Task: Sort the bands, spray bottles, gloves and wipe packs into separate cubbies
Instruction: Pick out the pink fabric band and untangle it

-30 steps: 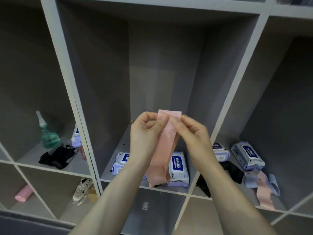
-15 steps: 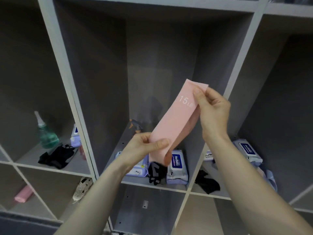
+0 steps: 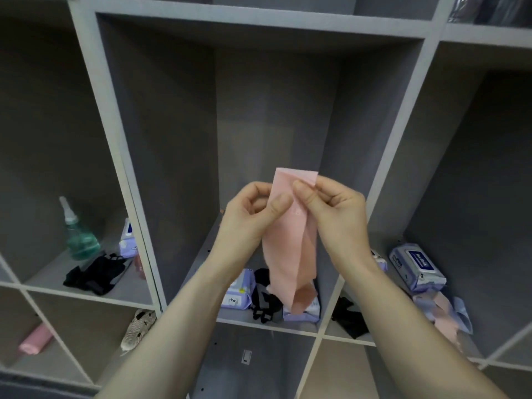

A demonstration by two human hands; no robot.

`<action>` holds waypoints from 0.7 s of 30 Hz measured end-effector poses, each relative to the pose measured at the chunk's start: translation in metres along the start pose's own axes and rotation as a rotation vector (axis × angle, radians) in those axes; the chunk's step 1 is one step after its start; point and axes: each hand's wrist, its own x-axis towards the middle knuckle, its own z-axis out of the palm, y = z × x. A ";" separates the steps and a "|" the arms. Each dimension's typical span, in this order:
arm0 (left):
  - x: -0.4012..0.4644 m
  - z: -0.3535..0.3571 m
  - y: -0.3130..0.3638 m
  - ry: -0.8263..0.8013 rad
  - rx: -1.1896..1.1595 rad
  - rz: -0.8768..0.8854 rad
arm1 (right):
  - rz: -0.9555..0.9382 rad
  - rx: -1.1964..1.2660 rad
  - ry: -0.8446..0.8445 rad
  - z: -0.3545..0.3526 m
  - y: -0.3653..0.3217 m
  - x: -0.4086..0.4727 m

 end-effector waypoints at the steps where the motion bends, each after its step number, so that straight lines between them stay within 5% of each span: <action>1: 0.002 0.002 0.001 0.058 0.052 0.020 | -0.010 -0.023 -0.017 0.001 -0.001 -0.002; 10: 0.005 0.000 -0.007 0.320 0.323 0.206 | 0.150 0.118 0.013 0.000 0.008 -0.011; 17: 0.013 -0.054 -0.021 0.713 0.002 0.027 | 0.017 0.275 0.355 -0.041 0.003 0.009; 21: 0.017 -0.078 -0.025 0.844 0.134 0.043 | -0.115 0.176 0.555 -0.076 -0.002 0.017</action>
